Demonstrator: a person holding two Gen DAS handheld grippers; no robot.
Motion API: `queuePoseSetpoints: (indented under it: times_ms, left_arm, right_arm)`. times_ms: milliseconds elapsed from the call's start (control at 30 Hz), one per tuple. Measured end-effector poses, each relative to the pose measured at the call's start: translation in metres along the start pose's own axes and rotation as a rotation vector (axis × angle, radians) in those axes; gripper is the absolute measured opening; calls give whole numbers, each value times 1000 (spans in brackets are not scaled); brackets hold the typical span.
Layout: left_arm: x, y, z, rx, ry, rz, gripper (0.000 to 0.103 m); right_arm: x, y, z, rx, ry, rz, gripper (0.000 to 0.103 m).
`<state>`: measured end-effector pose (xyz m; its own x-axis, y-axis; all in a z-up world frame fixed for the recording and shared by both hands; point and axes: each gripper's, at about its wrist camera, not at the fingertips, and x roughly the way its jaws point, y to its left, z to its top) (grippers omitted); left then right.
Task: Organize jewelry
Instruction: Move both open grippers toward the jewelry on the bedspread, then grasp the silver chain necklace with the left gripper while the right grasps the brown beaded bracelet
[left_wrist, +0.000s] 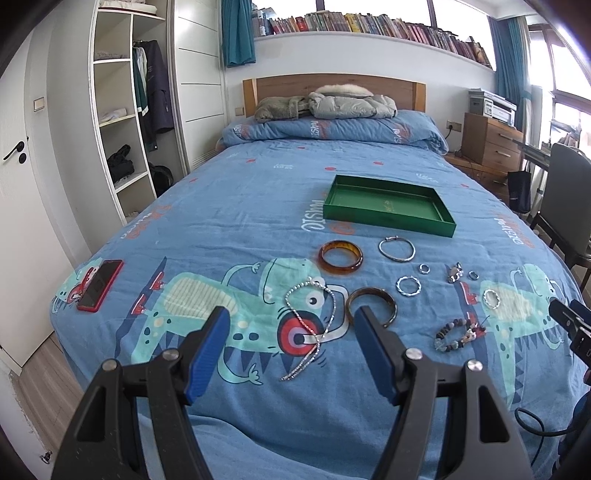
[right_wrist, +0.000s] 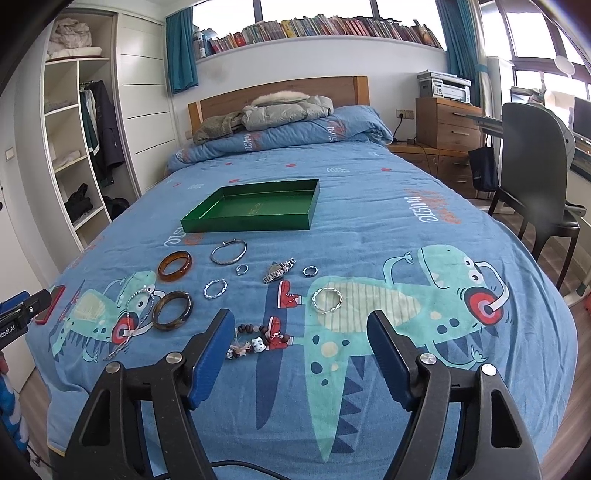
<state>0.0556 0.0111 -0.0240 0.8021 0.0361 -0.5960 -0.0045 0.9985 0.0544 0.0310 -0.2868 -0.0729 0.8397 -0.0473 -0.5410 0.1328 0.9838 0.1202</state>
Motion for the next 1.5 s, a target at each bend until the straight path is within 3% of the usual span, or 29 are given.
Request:
queuePoseSetpoints:
  times_ms: [300,733,1167,1333,1500]
  left_arm:
    - [12,-4,5,22,11,1,67]
    - [55,4,-8,17,79,-16,67]
    - [120,4,-37,40,214,-82,66]
    - [145,-5,-47,64,282,-114,66]
    - [168,-14,-54,87,329,-129,50]
  right_arm:
    - [13,3,6,-6,29,-3,64]
    - [48,20,-9,-18,135,47,63]
    - [119,34,-42,33,343,174,62]
    - [133,40,-42,24,362,198,63]
    - [147,51,-36,-16,353,197,63]
